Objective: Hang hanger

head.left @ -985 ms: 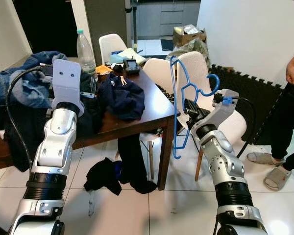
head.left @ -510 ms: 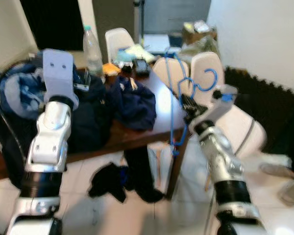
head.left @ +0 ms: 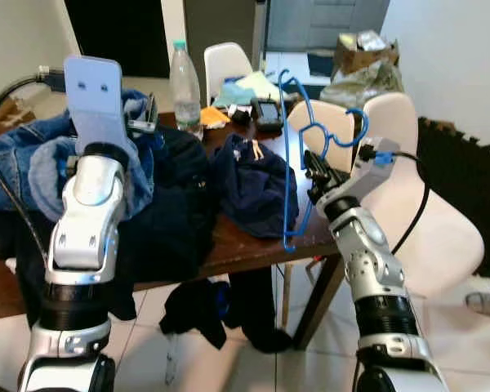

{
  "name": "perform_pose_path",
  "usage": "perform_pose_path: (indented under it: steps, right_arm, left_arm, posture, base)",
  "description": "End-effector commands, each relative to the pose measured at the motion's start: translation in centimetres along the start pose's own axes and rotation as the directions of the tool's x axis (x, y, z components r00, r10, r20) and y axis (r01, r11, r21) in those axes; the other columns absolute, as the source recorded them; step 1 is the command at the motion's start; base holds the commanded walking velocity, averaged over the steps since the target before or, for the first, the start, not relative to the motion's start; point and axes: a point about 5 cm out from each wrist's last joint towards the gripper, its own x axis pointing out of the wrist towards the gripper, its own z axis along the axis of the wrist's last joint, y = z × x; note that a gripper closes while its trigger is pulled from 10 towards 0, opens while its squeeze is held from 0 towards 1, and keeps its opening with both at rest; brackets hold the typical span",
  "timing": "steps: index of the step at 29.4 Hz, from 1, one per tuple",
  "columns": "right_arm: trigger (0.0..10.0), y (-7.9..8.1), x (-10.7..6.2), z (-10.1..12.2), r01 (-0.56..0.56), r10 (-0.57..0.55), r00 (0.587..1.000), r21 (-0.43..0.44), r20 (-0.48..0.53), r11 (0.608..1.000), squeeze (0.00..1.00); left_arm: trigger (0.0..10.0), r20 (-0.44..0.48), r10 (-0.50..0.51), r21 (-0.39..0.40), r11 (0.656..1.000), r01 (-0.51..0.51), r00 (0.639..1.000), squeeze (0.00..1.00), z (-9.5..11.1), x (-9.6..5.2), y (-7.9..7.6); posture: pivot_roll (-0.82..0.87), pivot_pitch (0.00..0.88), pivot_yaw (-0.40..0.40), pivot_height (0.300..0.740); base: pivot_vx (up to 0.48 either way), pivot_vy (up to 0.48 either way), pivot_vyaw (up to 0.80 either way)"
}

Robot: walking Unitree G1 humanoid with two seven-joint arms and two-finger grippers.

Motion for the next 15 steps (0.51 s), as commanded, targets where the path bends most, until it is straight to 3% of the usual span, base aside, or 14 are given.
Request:
perform_pose_path:
  steps: [1,10,11,13,15]
  right_arm:
    - [10.0,0.2,-0.1,-0.4,-0.009,0.009,1.0,0.005,-0.011,1.0,0.0]
    - [10.0,0.1,-0.1,-0.7,-0.01,0.01,0.999,-0.004,-0.031,1.0,0.0]
    - [10.0,0.1,-0.2,-0.8,-0.009,0.008,0.999,-0.006,-0.038,1.0,0.0]
    - [10.0,0.1,-0.2,-0.8,-0.009,0.008,0.999,-0.006,-0.038,1.0,0.0]
    - [10.0,0.1,-0.3,-1.0,-0.01,0.009,0.999,-0.01,-0.047,1.0,0.0]
  left_arm:
    - [10.0,-0.001,0.045,0.013,0.999,-0.045,0.999,0.0,0.8,-0.3,0.1]
    - [10.0,-0.085,0.157,0.05,0.987,-0.153,0.984,0.0,0.6,-1.3,1.7]
    - [10.0,-0.099,0.222,0.084,0.973,-0.214,0.97,0.0,0.5,-1.4,3.4]
    - [10.0,-0.099,0.222,0.084,0.973,-0.214,0.97,0.0,0.5,-1.4,3.4]
    - [10.0,-0.131,0.346,0.12,0.936,-0.331,0.929,0.0,0.2,-2.1,6.5]
  posture:
    - [0.18,0.002,-0.007,0.74]
    - [0.19,0.013,-0.009,0.74]
    - [0.19,0.015,-0.006,0.74]
    - [0.19,0.015,-0.006,0.74]
    - [0.2,0.016,-0.005,0.74]
  base:
    - [0.0,0.0,0.0]
    - [0.0,0.0,0.0]
    - [0.0,0.0,0.0]
    - [0.0,0.0,0.0]
    - [0.0,0.0,0.0]
